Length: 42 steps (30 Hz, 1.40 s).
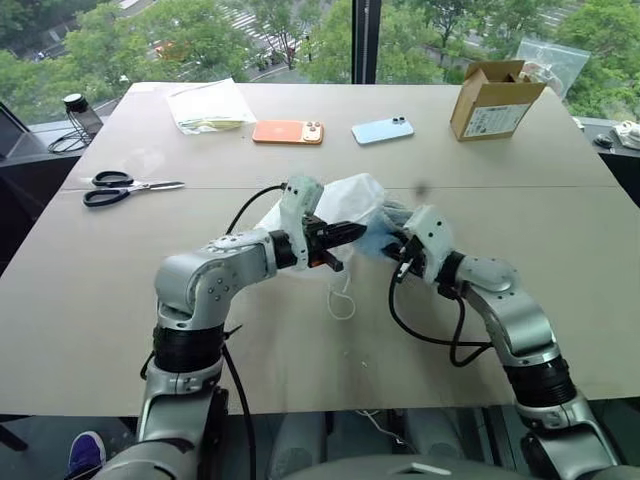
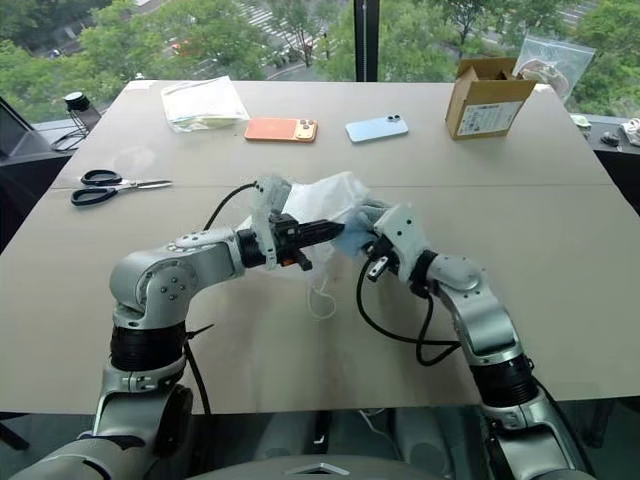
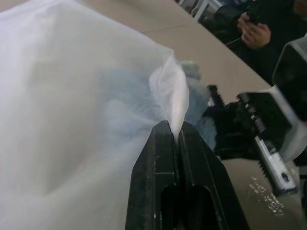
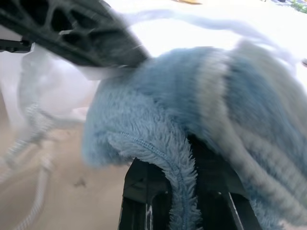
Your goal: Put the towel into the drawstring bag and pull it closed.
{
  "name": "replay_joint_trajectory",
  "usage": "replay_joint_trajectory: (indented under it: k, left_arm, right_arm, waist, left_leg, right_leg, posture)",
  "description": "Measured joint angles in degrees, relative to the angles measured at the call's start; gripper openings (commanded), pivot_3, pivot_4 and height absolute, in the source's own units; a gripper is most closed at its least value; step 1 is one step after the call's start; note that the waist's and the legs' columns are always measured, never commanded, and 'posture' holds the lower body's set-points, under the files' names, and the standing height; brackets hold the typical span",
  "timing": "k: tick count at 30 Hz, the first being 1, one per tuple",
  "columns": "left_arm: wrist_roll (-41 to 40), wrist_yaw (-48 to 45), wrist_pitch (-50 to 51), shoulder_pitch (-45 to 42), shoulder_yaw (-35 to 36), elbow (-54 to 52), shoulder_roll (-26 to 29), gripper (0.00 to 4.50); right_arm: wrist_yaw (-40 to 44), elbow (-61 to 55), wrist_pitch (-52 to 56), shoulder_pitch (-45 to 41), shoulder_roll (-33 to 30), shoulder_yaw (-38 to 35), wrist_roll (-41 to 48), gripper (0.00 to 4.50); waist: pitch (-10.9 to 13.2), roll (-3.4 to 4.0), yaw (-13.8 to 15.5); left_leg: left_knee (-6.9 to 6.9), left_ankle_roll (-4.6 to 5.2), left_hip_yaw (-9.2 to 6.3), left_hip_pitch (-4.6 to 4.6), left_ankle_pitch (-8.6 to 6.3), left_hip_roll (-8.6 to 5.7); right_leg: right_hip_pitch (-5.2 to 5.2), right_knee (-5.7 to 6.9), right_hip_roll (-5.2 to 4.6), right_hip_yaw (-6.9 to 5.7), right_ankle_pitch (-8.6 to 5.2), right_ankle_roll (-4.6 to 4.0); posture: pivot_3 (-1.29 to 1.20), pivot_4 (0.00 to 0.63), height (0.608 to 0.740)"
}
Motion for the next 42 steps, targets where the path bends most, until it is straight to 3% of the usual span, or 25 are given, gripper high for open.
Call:
replay_joint_trajectory:
  k: [5, 9, 14, 17, 20, 33, 38, 42]
  left_arm:
    - [-1.7, 2.9, 3.2, -1.8, 0.9, 0.9, -3.2, 0.0]
    - [-2.1, 3.7, 4.7, -1.0, 0.5, 0.7, -3.3, 0.0]
    - [-4.0, 2.4, 5.5, 1.6, 0.4, -2.5, 0.1, 0.0]
    - [-4.5, 0.2, 5.1, 4.8, 0.1, -4.2, 4.4, 0.0]
    - [-4.5, -0.8, 4.1, 5.4, -1.1, -4.4, 5.2, 0.0]
    - [-3.1, -0.7, 0.4, 0.4, -3.0, -2.8, 2.4, 0.0]
    - [-5.0, -3.0, -1.0, 1.4, -1.0, -4.0, 3.5, 0.0]
    - [-5.3, -4.0, -3.8, 2.3, -0.9, -4.0, 2.4, 0.0]
  right_arm:
    - [-0.3, 3.4, -7.6, -3.3, -1.5, 10.0, -8.4, 0.03]
    - [-1.0, 6.0, -9.4, -4.6, -0.3, 9.8, -8.9, 0.03]
    - [-2.3, 5.8, -3.3, -2.9, 5.9, 0.4, 2.2, 0.03]
    - [-1.8, 3.1, 2.0, -1.5, 5.5, -7.9, 11.2, 0.03]
    - [-1.0, 1.7, 6.1, -1.4, 5.6, -10.8, 17.4, 0.03]
    - [-6.8, 3.0, 22.0, -4.6, 12.9, -21.2, 36.9, 0.03]
    - [-15.0, 8.4, 33.1, -6.2, 18.7, -32.1, 56.7, 0.03]
    - [-17.7, 7.9, 36.2, -6.2, 16.9, -33.2, 62.9, 0.03]
  waist:
    - [0.0, 0.0, -0.3]
    - [0.0, 0.0, -0.3]
    - [0.0, 0.01, -0.4]
    - [0.0, 0.04, -0.2]
    - [0.0, 0.05, -0.1]
    - [0.1, 0.1, -0.2]
    - [0.1, 0.14, -0.2]
    - [0.1, 0.17, 0.0]
  left_leg:
    - [-0.03, -0.01, 0.01, 0.01, 0.0, 0.0]
    - [-0.03, -0.01, 0.0, 0.0, 0.01, 0.0]
    - [-0.05, -0.02, -0.04, -0.01, 0.0, 0.03]
    - [-0.05, -0.01, -0.03, -0.02, 0.0, 0.01]
    - [-0.06, -0.01, -0.05, 0.0, 0.0, 0.01]
    - [-0.12, 0.0, -0.01, -0.02, 0.0, 0.02]
    - [-0.12, 0.0, -0.01, -0.4, 0.0, 0.05]
    - [0.03, 0.01, 0.0, -0.79, 0.0, -0.01]
  right_leg:
    - [-0.01, 0.0, 0.02, 0.01, 0.0, 0.0]
    - [-0.02, 0.0, 0.0, 0.03, 0.0, 0.0]
    - [-0.03, 0.0, 0.0, 0.02, 0.0, -0.02]
    - [-0.02, -0.01, -0.03, 0.02, 0.0, -0.02]
    - [-0.02, -0.01, 0.0, -0.01, 0.0, -0.03]
    - [-0.06, -0.02, 0.02, 0.03, 0.0, -0.02]
    - [-0.42, 0.0, 0.02, 0.03, 0.01, -0.03]
    - [-0.73, 0.05, -0.02, -0.05, 0.02, -0.02]
  posture:
    - [0.0, 0.15, 0.74]
    - [0.0, 0.15, 0.74]
    - [0.0, 0.15, 0.74]
    - [0.0, 0.15, 0.74]
    - [0.0, 0.15, 0.74]
    - [0.0, 0.15, 0.74]
    - [0.0, 0.15, 0.74]
    - [0.0, 0.15, 0.74]
